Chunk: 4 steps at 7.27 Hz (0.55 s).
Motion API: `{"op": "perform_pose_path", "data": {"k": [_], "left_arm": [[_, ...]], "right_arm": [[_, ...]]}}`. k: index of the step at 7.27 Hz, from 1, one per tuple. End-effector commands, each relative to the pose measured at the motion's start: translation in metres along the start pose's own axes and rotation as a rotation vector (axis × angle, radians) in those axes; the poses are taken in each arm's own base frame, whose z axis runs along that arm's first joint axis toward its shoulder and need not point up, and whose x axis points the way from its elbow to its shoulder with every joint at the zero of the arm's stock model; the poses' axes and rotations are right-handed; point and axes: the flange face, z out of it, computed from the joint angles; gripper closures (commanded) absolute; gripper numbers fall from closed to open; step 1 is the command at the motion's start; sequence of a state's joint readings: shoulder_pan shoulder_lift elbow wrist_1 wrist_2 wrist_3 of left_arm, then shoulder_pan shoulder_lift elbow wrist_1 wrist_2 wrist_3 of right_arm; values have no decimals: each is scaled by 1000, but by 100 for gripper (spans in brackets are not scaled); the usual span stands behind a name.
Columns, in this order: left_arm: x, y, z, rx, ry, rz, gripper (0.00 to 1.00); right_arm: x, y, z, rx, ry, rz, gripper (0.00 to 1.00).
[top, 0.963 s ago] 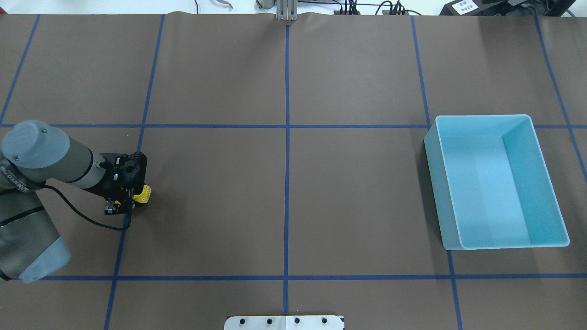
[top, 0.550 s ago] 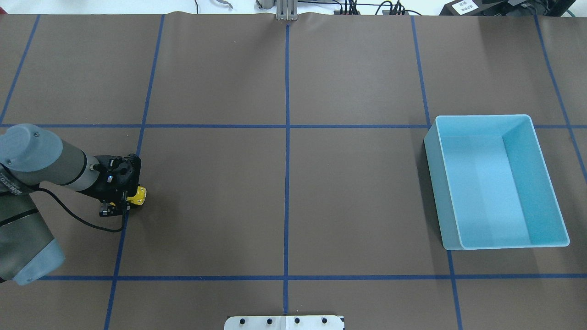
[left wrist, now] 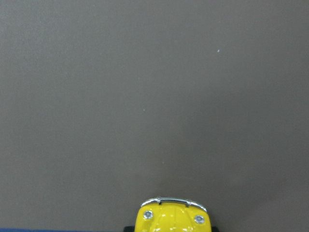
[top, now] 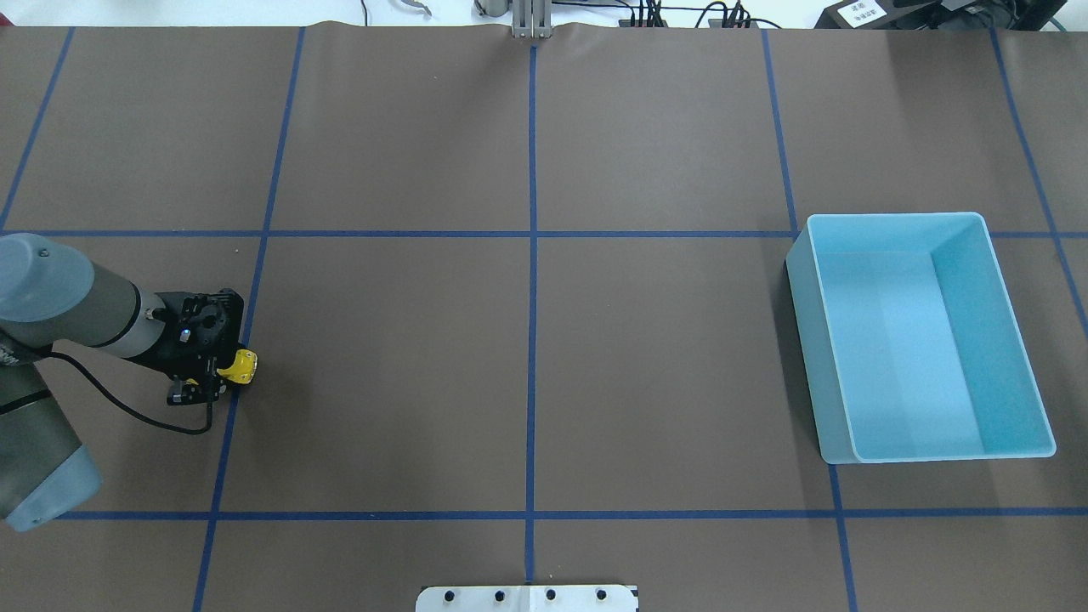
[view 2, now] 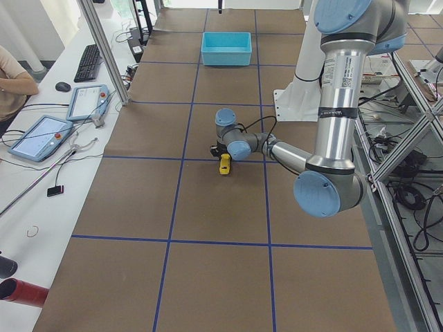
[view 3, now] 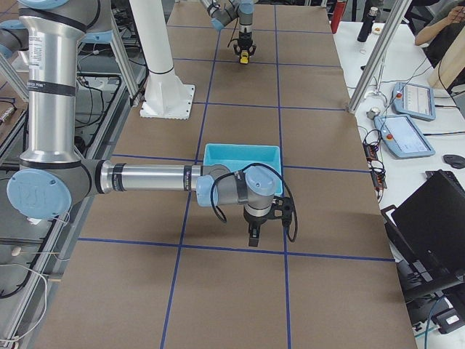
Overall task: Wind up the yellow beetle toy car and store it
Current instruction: 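Keep dragging the car back toward the robot with the left gripper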
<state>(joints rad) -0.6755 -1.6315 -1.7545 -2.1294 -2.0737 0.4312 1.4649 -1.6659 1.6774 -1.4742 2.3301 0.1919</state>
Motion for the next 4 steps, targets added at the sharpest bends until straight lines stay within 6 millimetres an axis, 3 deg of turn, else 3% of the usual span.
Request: {"op": "perform_pose_path", "data": {"k": [1,4], "left_arm": [[-1,9,-2,5,4,-1,97],[-1,20,1,3,3,9,97]], "right_arm": [[0,0,0,-1,0,0,0],[0,1,0,-2,0,1,0]]}}
